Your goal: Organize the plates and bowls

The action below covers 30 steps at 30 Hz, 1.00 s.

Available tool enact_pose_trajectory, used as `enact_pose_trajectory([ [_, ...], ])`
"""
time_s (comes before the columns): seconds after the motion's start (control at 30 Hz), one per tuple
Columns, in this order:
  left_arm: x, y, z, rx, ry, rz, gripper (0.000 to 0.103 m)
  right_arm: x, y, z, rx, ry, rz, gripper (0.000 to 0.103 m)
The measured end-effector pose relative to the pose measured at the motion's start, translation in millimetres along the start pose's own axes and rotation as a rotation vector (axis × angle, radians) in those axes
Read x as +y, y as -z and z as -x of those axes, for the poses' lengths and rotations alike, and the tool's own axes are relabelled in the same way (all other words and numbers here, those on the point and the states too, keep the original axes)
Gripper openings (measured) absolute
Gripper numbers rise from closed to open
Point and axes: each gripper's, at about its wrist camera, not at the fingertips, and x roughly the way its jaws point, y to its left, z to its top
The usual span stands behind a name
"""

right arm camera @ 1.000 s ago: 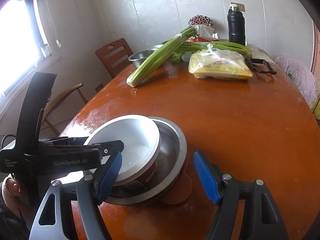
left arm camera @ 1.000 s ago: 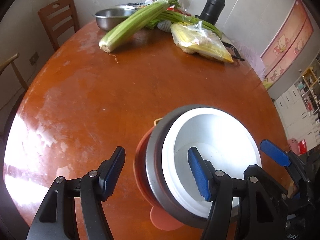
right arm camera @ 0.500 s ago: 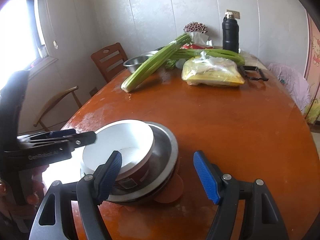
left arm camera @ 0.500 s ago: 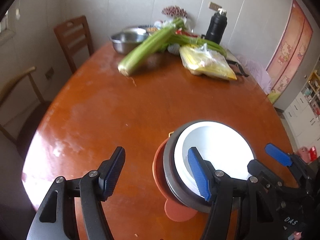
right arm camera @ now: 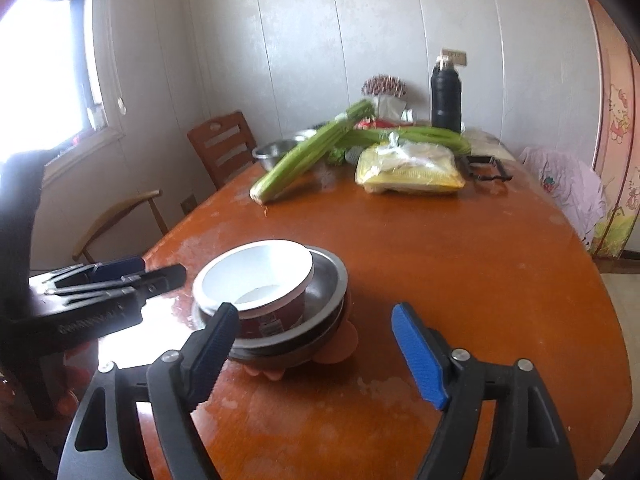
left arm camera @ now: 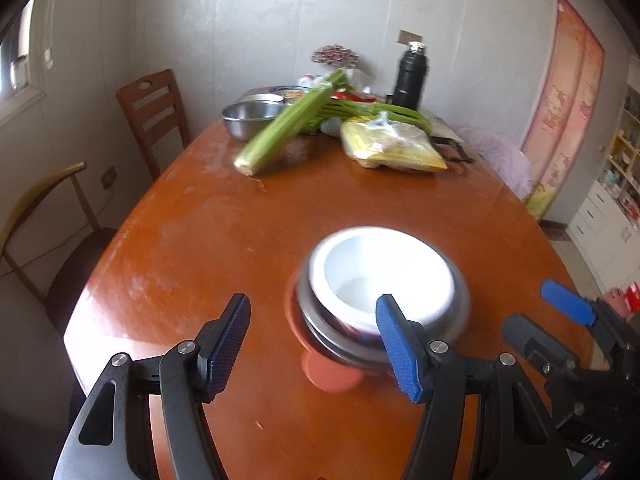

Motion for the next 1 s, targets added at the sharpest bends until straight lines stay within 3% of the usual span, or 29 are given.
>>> enact_pose_trajectory([
  [0.2,-14.3,30.9,17.7,-0.009,0.010,-0.012,0.067,-0.7,19.4,36.7,-0.051,0.026,-0.033,0.083],
  [0.43,-22.3,74.1,30.0,-0.009,0.030,-0.021,0.067,8.5,56.1,56.0,-0.015,0.070,-0.026,0.085],
  [1.0,-35.0,93.1,18.6,0.041,0.036,-0.063,0.068,15.8,82.9,56.1,0.034,0.128,-0.013,0.089],
])
